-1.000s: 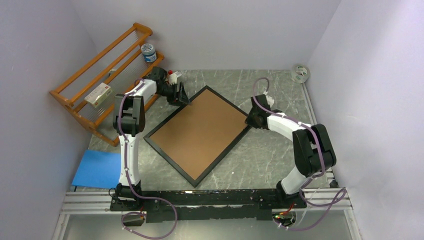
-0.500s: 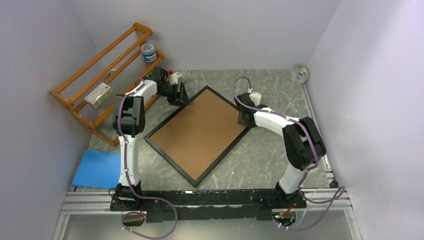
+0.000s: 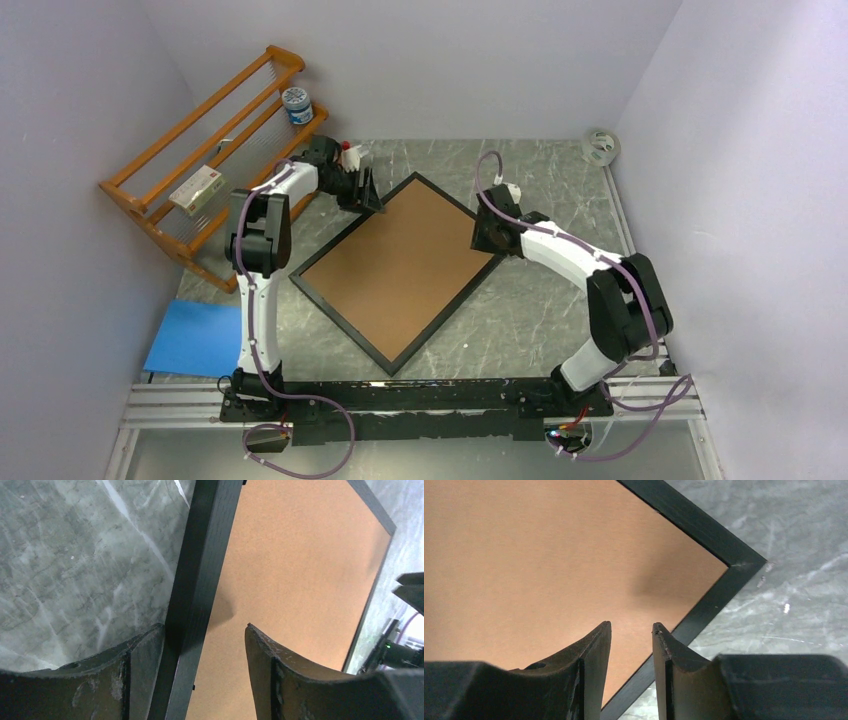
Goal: Put the photo into the frame
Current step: Adjust the photo frame item on the photo frame.
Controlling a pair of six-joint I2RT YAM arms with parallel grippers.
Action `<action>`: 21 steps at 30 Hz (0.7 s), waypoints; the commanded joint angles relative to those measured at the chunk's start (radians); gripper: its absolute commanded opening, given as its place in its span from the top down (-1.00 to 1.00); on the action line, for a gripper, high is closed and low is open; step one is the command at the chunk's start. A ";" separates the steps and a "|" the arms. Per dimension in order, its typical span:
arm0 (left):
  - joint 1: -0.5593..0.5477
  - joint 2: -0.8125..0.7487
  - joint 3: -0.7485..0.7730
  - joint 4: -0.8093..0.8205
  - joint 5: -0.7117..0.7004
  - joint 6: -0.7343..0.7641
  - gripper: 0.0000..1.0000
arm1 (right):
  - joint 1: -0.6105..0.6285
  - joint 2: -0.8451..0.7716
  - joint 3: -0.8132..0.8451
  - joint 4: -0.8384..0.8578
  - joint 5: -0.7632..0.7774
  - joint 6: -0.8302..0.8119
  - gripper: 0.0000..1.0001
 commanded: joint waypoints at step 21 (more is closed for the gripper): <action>-0.158 -0.016 -0.026 -0.202 -0.486 0.002 -0.36 | -0.019 0.173 0.199 0.078 -0.130 0.060 0.24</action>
